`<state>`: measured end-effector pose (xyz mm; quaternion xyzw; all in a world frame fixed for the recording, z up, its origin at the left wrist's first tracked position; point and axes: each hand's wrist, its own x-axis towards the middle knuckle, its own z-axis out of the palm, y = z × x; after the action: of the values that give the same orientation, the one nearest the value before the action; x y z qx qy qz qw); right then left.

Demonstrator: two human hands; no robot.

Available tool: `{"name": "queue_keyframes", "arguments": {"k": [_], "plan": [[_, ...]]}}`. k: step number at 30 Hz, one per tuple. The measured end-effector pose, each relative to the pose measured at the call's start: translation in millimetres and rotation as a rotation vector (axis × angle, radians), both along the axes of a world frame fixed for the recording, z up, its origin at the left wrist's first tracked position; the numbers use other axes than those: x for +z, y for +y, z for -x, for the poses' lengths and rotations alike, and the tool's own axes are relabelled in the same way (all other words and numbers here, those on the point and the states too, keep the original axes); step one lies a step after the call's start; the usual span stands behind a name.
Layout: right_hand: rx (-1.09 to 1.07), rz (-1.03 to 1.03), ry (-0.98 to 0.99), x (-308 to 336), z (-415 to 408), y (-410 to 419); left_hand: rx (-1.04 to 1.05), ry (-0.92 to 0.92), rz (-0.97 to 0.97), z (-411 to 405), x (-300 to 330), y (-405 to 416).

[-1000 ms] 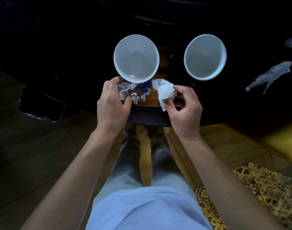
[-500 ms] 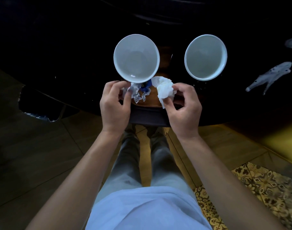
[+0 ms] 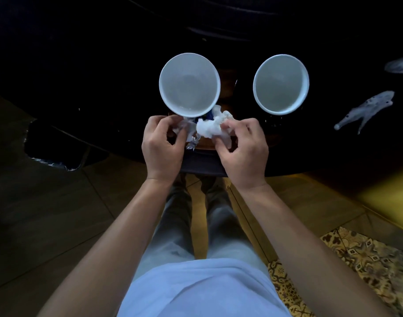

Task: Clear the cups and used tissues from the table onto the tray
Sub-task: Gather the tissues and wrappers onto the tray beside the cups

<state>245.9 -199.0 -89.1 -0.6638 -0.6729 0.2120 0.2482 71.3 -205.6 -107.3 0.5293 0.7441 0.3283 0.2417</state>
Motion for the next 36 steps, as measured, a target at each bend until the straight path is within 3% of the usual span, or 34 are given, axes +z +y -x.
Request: {"name": "queue_keyframes", "arguments": {"k": [13,29,36], "plan": [[-0.078,0.047,0.122,7.5,-5.8,-2.4,0.006,-0.068,-0.032,1.6,8.6,-12.5],[-0.101,0.122,0.030,12.8,-1.4,16.8,-0.025,0.046,-0.021,-1.5,-3.1,0.3],[0.050,0.056,-0.011,19.4,5.4,2.3,-0.042,0.017,-0.080,2.8,-3.3,-2.6]]}}
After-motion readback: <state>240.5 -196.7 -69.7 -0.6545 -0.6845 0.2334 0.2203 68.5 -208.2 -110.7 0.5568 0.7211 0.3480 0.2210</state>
